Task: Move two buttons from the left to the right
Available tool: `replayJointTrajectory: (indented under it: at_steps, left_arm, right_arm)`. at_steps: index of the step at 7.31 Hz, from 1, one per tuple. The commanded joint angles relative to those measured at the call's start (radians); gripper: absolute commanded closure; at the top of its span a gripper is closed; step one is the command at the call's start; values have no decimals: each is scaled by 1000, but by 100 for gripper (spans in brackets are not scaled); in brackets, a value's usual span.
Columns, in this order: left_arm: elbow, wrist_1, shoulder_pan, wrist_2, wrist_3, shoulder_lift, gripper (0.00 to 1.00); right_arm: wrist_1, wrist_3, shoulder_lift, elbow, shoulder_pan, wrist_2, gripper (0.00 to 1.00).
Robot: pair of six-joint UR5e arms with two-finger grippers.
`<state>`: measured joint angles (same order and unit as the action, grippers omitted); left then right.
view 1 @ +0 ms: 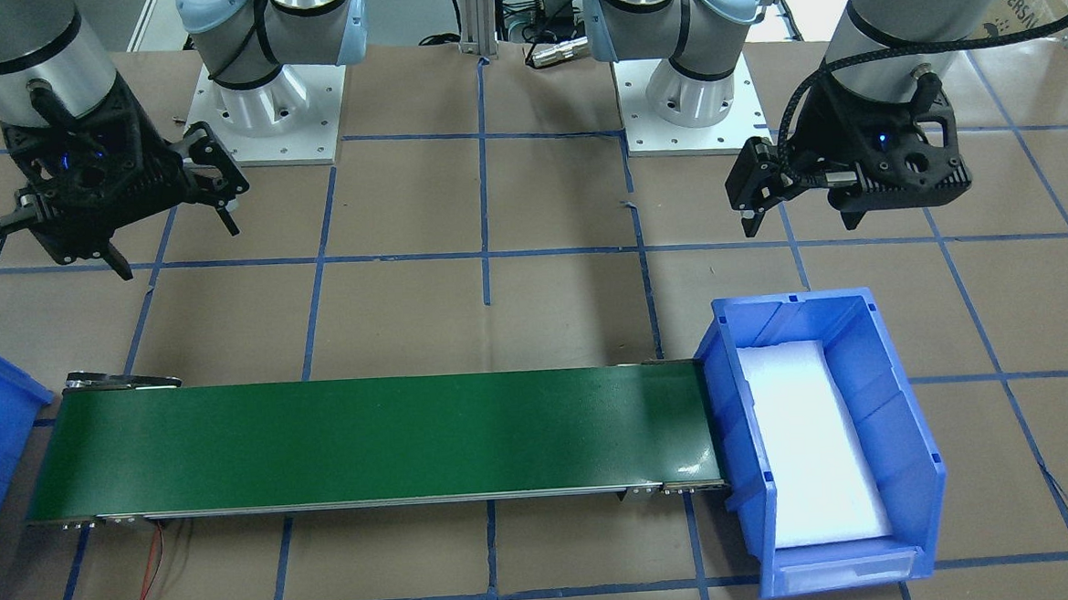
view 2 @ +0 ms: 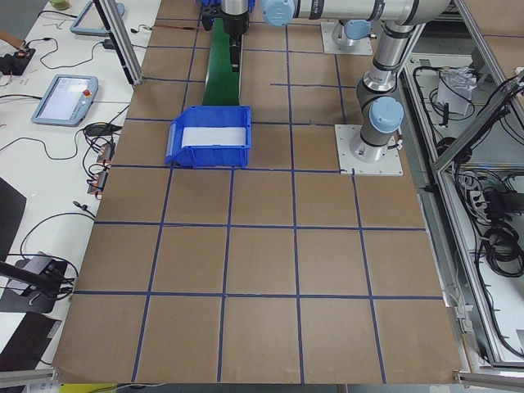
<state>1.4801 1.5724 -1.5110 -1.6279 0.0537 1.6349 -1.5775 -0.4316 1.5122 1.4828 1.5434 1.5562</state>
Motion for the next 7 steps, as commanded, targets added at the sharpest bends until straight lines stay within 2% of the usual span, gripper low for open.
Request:
replayJointTrajectory:
  at_steps: [1, 3, 7]
  left_arm:
    - [0, 0, 0, 0, 0, -1, 0]
    - [0, 2, 0, 0, 0, -1, 0]
    - [0, 0, -5, 6, -9, 0, 0]
  right_arm:
    - [2, 270, 0, -1, 32, 4, 0]
    - [4, 361, 0, 8, 34, -2, 0]
    - [2, 361, -1, 8, 35, -4, 0]
